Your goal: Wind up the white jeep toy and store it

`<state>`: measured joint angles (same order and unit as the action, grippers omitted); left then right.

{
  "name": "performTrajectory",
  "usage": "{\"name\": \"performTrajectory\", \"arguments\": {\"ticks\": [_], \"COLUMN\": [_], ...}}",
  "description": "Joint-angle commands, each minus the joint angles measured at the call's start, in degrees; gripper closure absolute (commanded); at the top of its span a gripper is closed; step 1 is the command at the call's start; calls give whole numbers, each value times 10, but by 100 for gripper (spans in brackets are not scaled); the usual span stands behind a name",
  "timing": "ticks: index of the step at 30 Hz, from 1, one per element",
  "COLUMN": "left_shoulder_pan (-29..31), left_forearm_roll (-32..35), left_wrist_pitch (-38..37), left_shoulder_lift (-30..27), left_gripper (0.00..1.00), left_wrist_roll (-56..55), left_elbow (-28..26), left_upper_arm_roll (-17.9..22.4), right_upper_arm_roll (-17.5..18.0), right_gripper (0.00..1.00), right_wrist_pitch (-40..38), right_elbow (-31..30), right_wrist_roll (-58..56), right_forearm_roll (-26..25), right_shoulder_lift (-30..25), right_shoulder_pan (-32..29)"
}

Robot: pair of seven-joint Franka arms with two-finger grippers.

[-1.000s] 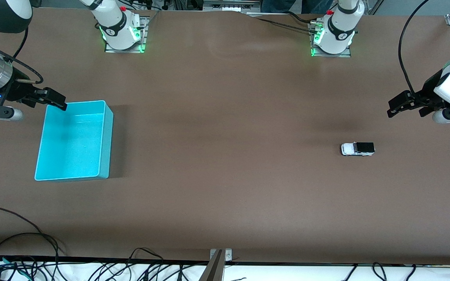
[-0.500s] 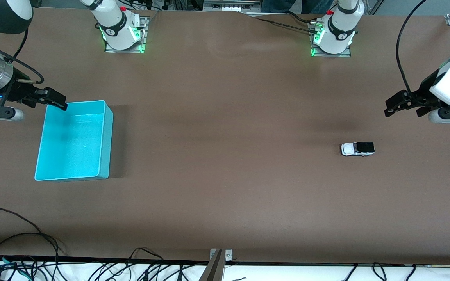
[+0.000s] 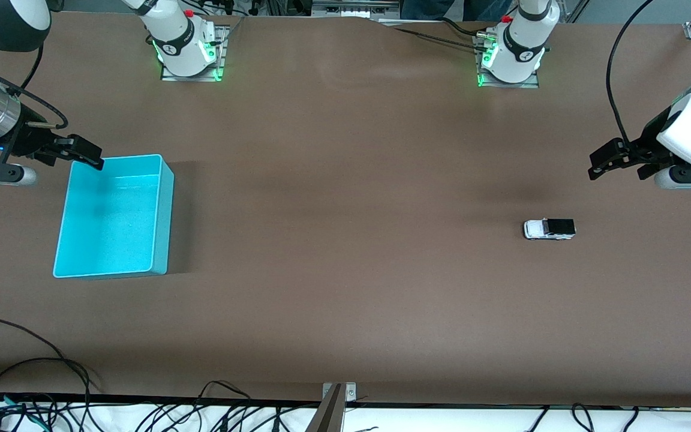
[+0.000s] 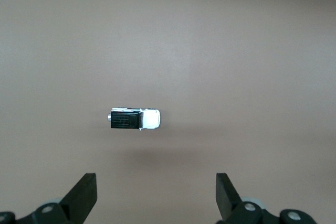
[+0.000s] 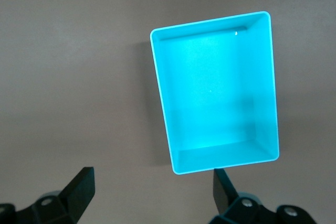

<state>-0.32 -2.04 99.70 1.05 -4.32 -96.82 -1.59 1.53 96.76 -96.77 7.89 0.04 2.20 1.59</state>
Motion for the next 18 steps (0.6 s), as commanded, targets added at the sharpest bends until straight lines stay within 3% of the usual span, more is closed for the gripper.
{"name": "performTrajectory", "arguments": {"ticks": [1,18], "left_shoulder_pan": [-6,-7], "left_forearm_roll": [15,19], "left_wrist_pitch": [-3,-4], "left_shoulder_lift": [-2,-2], "left_gripper": [0,0], "left_wrist_roll": [-2,9], "left_elbow": [4,4], "left_upper_arm_roll": [4,2], "right_upper_arm_roll": [7,8], "right_gripper": [0,0], "right_wrist_pitch": [-2,-1], "right_elbow": [-3,-3], "right_wrist_roll": [-10,-10], "right_forearm_roll": [0,0], "right_shoulder_lift": [-4,-4], "right_shoulder_pan": [-8,-8]}}
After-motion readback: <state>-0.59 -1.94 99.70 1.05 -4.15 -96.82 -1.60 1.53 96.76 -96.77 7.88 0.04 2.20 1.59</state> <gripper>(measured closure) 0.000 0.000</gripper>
